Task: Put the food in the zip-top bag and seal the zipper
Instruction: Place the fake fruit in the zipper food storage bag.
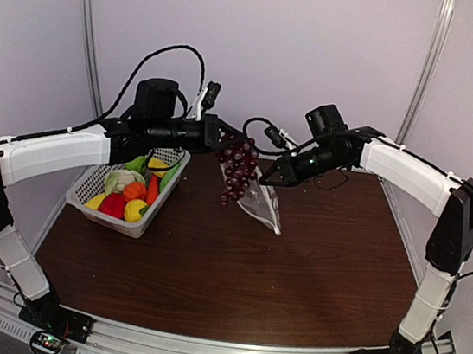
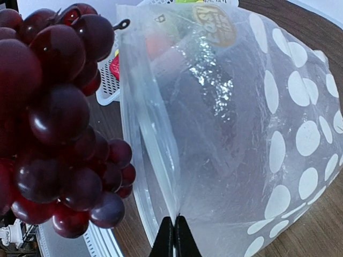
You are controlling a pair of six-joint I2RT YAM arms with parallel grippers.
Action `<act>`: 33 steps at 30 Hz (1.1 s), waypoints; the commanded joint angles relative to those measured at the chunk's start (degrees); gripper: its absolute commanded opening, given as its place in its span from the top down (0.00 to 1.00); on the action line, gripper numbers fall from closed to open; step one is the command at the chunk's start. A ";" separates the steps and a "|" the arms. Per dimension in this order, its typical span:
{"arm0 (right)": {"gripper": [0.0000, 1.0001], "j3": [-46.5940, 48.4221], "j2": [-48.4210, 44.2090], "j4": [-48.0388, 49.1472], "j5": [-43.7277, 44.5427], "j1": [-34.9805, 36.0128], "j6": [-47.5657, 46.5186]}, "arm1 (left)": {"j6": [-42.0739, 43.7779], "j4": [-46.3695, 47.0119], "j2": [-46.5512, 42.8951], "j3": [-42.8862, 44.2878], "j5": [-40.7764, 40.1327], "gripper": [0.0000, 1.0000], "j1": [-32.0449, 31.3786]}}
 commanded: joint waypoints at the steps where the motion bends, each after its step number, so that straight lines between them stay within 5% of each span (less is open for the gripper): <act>1: 1.00 -2.57 -1.66 4.11 -6.77 -2.26 4.45 | -4.09 11.14 0.17 0.46 -0.17 1.00 -0.68; 18: 1.00 -7.27 -2.98 8.25 -8.11 -5.15 7.10 | -16.79 25.64 3.88 -0.19 0.81 1.00 -2.35; 27: 1.00 -11.93 -5.60 18.20 -20.40 -5.86 18.00 | -13.08 27.59 8.68 -3.40 -5.84 1.00 -2.77; 33: 1.00 -13.44 -8.47 20.51 -19.49 -8.52 18.93 | -12.05 28.94 9.56 -7.07 -7.82 1.00 -4.71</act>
